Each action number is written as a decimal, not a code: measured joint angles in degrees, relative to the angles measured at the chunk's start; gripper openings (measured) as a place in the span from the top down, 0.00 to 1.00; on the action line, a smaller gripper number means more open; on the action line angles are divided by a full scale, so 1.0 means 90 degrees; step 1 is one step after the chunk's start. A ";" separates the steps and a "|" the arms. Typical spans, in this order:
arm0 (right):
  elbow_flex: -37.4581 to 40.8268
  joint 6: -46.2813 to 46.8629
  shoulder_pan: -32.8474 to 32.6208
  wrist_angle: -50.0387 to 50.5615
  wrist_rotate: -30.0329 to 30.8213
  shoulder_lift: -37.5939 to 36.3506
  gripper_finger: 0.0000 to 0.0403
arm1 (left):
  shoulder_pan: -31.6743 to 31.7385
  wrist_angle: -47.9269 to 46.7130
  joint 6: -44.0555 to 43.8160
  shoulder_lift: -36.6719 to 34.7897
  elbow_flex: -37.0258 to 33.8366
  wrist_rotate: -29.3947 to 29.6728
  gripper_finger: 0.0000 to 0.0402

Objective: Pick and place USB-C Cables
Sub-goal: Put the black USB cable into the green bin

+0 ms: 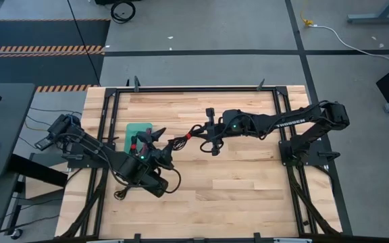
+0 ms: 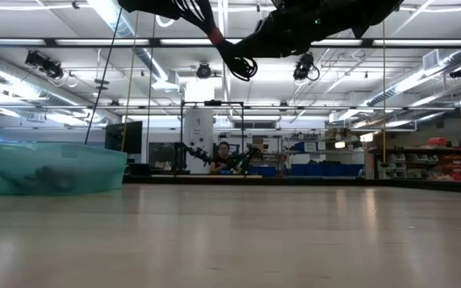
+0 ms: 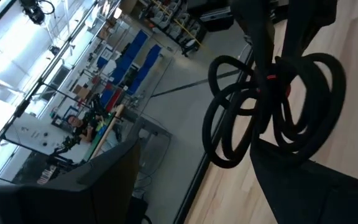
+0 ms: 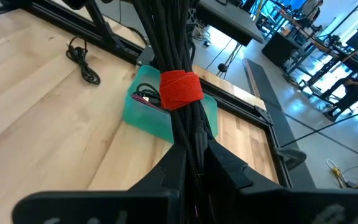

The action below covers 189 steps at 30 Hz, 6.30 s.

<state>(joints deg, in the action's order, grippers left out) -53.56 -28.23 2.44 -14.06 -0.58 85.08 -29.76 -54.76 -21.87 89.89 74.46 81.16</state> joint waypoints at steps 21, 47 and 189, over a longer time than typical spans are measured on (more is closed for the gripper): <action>0.0002 0.0119 0.0168 0.0087 -0.0162 0.0005 0.88 | 0.0116 0.0407 -0.0155 0.0002 0.0000 -0.0105 0.23; 0.0005 0.0117 0.0377 0.0148 -0.0352 0.0005 0.88 | 0.0617 0.1251 0.0007 0.0007 -0.0002 -0.1528 0.68; 0.0010 0.0517 0.0644 0.0328 0.1052 0.0007 0.47 | -0.0321 -0.2423 -0.7652 -0.2866 -0.2909 -0.5257 0.58</action>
<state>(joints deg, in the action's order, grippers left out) -53.47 -23.57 8.23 -11.11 8.88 85.14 -32.64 -76.57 -90.74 64.10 48.27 33.85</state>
